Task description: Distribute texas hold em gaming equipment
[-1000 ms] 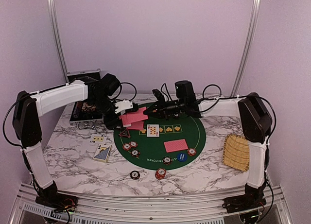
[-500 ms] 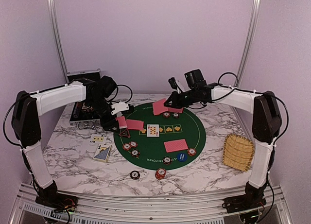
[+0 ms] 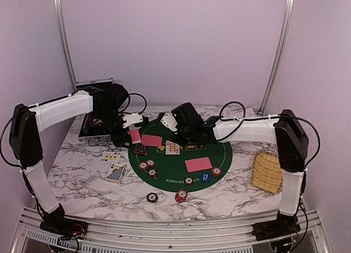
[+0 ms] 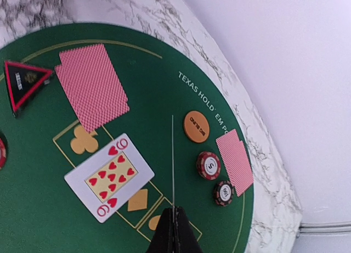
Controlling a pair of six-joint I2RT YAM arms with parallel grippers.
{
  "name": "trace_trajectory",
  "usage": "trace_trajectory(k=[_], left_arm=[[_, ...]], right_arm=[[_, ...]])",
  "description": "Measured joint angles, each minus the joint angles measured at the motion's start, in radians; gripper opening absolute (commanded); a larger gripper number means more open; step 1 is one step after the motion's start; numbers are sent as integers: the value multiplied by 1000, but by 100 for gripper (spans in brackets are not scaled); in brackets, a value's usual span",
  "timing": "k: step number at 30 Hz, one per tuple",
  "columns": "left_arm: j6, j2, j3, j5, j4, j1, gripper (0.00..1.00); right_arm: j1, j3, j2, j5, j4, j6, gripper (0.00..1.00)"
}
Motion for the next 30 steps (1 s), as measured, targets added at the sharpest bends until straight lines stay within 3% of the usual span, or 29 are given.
trace_trajectory(k=[10, 24, 28, 30], left_arm=[[0, -17, -14, 7, -16, 0, 0], [0, -17, -14, 10, -27, 0, 0], [0, -17, -14, 14, -27, 0, 0], [0, -17, -14, 17, -27, 0, 0]], right_arm=[[43, -125, 114, 233, 188, -317, 0], [66, -116, 151, 176, 171, -333, 0], [69, -117, 150, 138, 133, -303, 8], [71, -117, 150, 125, 117, -289, 20]])
